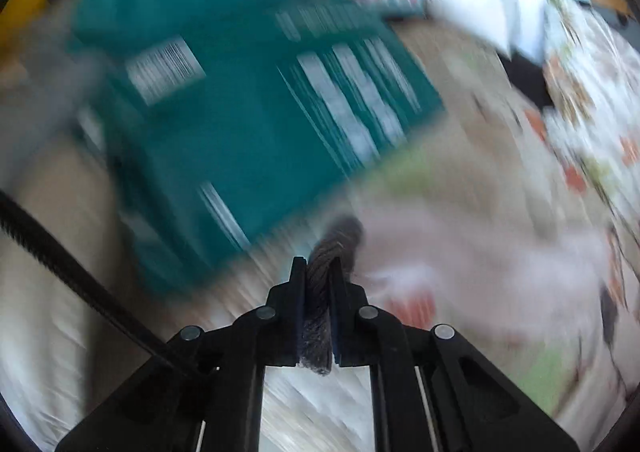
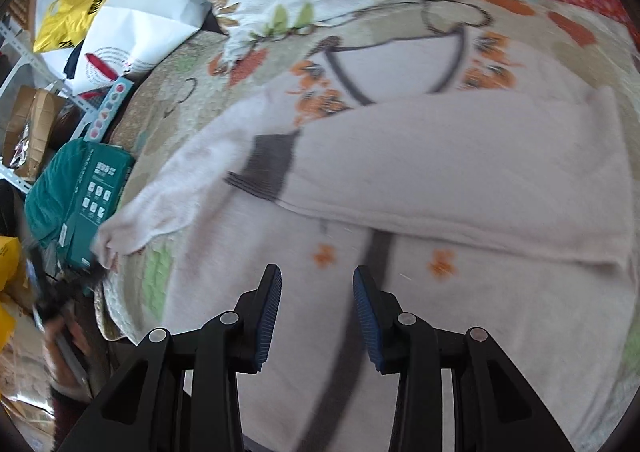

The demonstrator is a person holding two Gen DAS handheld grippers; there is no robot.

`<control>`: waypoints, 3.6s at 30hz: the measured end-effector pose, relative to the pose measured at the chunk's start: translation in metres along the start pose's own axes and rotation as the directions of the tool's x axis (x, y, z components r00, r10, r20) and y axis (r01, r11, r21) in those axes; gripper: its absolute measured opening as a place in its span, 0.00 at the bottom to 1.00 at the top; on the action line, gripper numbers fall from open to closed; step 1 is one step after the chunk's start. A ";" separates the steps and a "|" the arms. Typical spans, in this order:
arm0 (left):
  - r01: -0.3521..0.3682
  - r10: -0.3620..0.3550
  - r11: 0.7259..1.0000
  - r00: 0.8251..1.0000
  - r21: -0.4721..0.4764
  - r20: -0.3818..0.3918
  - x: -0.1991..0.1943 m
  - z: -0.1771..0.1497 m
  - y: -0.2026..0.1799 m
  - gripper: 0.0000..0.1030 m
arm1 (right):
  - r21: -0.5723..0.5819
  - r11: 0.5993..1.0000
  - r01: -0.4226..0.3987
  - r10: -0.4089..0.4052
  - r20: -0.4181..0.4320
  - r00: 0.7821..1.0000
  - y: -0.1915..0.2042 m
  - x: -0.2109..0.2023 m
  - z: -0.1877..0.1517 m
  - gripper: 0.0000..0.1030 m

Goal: Fold small clothes

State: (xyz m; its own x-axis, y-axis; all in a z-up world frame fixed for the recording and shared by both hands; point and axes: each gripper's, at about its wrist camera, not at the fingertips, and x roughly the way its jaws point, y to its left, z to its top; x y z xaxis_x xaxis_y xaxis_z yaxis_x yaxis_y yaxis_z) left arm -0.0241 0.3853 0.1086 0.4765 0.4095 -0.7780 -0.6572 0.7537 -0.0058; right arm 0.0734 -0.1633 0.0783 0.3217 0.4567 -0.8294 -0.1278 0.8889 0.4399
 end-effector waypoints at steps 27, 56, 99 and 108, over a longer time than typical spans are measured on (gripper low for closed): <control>0.159 -0.187 0.934 0.981 -0.321 -0.056 0.053 -0.015 0.005 0.56 | 0.126 0.992 -0.030 0.024 0.044 0.999 -0.058 -0.024 -0.057 0.41; 0.845 -0.739 0.414 0.529 0.338 -0.417 -0.189 -0.142 -0.454 0.48 | 0.329 0.942 -0.068 -0.016 0.247 0.969 -0.178 -0.110 -0.102 0.41; 0.632 -0.488 0.741 0.740 0.227 -0.463 -0.041 -0.161 -0.227 0.51 | 0.394 0.919 -0.020 -0.047 0.160 0.986 -0.189 -0.091 -0.119 0.35; 0.711 -0.568 0.701 0.605 0.057 -0.558 -0.058 -0.205 -0.189 0.29 | 0.397 0.885 -0.244 0.200 0.150 0.968 -0.168 -0.075 -0.168 0.36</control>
State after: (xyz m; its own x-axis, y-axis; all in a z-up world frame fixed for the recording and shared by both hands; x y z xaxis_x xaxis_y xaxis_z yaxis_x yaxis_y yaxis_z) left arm -0.0477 0.1138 0.0265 0.3358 -0.4672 -0.8179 -0.0886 0.8488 -0.5213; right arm -0.0868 -0.3413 0.0091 0.4265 0.6145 -0.6637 0.1806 0.6612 0.7282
